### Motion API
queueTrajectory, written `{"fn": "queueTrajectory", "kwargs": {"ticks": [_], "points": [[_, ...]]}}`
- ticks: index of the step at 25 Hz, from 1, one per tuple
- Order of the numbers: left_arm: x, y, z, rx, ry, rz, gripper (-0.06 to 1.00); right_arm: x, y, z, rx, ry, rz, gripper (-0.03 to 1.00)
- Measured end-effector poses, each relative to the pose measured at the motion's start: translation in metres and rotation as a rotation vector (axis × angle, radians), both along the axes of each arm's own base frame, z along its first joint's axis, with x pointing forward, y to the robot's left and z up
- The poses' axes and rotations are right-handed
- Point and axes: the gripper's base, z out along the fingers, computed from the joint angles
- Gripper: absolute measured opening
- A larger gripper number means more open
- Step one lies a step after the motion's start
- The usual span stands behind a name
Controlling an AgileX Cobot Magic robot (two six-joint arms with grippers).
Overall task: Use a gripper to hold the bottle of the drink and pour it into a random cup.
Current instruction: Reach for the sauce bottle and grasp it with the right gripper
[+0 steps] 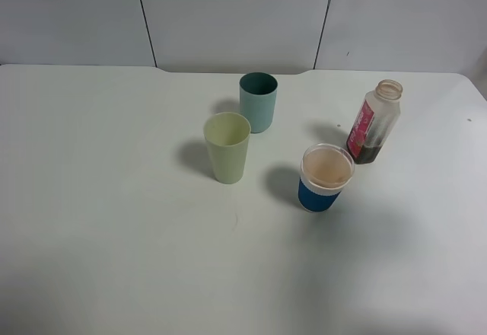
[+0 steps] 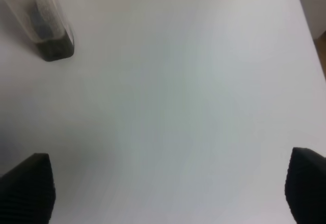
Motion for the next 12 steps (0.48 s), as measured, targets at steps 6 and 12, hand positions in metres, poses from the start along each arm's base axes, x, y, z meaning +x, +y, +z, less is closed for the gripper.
{"fn": "queueTrajectory", "kwargs": {"ticks": [6, 12], "points": [[0.0, 0.0, 0.0, 0.0, 0.0, 0.0, 0.93, 0.032, -0.001, -0.013, 0.014, 0.095, -0.006, 0.87], [0.0, 0.0, 0.0, 0.0, 0.0, 0.0, 0.93, 0.064, 0.003, -0.026, 0.023, 0.125, 0.037, 0.87]]}}
